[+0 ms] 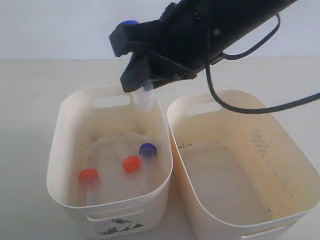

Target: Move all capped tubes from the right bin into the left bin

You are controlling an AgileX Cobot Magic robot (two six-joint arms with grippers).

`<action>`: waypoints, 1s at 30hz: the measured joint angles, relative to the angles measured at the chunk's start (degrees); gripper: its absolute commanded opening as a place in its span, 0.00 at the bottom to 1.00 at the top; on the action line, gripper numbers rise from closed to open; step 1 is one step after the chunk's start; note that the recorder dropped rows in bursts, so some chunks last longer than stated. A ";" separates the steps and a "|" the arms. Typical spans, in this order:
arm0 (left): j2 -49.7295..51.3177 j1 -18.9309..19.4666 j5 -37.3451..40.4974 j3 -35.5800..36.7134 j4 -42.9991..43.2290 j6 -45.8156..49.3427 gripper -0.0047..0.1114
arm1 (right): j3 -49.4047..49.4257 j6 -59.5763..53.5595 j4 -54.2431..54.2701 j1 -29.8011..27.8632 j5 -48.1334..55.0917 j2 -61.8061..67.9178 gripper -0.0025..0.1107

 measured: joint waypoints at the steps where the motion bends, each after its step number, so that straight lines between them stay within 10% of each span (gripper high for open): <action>1: 0.00 0.00 0.00 0.00 0.00 0.00 0.08 | 0.00 -1.34 0.11 0.73 -0.48 0.57 0.03; 12: 0.00 0.00 0.00 0.00 0.00 0.00 0.08 | 0.00 -9.92 -1.75 2.71 -4.40 4.45 0.03; 19: 0.00 0.00 0.00 0.00 0.00 0.00 0.08 | 0.00 -12.09 -4.15 2.71 -3.52 4.45 0.55; 25: 0.00 0.00 0.00 0.00 0.00 0.00 0.08 | 0.00 -9.91 -5.97 2.71 -3.36 4.45 0.02; 30: 0.00 0.00 0.00 0.00 0.00 0.00 0.08 | 0.00 -8.99 -7.84 2.71 -3.26 4.45 0.02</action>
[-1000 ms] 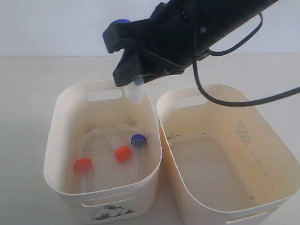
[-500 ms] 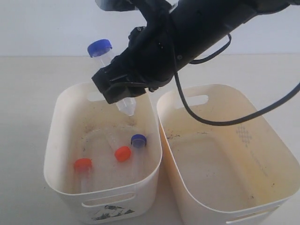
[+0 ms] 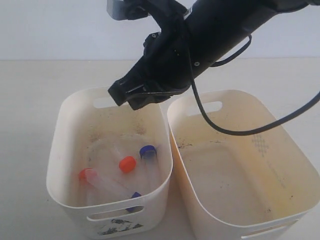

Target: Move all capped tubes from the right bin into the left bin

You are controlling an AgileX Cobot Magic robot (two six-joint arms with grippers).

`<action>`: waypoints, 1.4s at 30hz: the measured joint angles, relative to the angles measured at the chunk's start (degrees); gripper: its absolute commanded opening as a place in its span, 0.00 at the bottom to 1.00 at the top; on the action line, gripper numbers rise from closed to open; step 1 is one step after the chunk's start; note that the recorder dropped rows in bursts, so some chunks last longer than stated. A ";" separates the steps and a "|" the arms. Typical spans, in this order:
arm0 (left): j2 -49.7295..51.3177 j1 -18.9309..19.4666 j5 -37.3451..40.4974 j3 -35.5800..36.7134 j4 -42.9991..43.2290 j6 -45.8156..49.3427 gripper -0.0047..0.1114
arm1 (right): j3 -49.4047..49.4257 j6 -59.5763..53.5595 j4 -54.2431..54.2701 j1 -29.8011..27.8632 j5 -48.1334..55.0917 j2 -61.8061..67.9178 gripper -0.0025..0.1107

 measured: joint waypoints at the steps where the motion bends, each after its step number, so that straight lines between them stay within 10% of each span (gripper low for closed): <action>1: 0.00 0.00 0.00 0.00 0.00 0.00 0.08 | 0.00 0.00 -0.15 0.00 0.00 0.00 0.02; 42: 0.00 0.00 0.00 0.00 0.00 0.00 0.08 | 0.00 10.90 -22.57 0.00 10.53 -18.29 0.02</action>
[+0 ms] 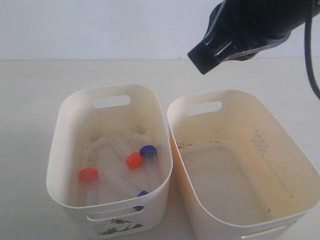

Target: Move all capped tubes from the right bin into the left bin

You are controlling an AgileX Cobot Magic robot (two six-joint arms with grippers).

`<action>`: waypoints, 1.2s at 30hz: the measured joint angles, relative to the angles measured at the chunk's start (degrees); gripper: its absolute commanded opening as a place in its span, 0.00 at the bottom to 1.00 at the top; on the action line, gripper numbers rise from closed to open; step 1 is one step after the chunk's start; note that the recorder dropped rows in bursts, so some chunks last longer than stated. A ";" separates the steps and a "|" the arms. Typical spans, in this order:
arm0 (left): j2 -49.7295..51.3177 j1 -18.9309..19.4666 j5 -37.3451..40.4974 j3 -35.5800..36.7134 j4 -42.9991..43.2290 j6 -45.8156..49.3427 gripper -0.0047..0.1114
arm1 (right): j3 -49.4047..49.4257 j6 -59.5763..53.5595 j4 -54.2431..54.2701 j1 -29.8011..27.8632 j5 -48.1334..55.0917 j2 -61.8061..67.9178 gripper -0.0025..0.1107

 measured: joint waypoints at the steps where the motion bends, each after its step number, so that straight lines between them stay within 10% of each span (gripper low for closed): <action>1: 0.00 0.00 0.00 0.00 0.00 0.00 0.08 | 0.00 0.00 0.00 0.00 0.00 0.00 0.02; 25: 0.00 0.00 0.00 0.00 0.00 0.00 0.08 | 0.00 -0.28 -8.73 -0.27 -2.62 -1.27 0.02; 36: 0.00 0.00 0.00 0.00 0.00 0.00 0.08 | 9.25 2.79 -0.53 -15.15 -11.39 -13.12 0.02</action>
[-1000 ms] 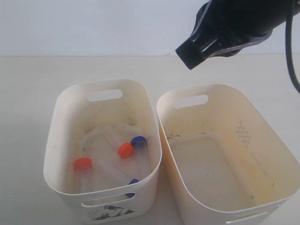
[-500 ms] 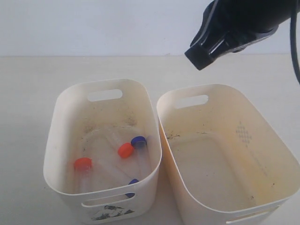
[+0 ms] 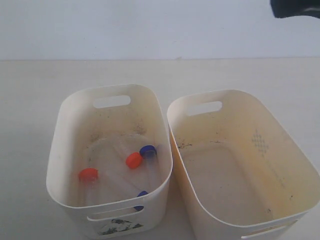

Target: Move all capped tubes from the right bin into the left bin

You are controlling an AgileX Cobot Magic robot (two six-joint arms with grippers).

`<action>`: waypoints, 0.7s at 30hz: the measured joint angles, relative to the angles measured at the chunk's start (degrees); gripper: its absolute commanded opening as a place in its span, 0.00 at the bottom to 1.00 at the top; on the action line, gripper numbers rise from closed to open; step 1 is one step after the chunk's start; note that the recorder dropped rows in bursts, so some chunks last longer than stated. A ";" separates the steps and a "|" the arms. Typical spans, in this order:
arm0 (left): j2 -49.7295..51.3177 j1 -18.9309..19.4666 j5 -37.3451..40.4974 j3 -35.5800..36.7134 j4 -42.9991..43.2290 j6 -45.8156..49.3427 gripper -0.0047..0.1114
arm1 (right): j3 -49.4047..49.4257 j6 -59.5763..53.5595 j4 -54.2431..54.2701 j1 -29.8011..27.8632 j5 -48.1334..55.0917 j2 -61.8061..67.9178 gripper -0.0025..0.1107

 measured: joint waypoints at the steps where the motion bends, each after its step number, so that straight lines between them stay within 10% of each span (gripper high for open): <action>1: 0.00 0.00 0.00 0.00 0.00 0.00 0.08 | 2.77 0.00 1.14 -1.83 -1.70 -2.47 0.02; 21: 0.00 0.00 0.00 0.00 0.00 0.00 0.08 | 47.67 1.38 5.85 -24.39 -25.04 -49.75 0.02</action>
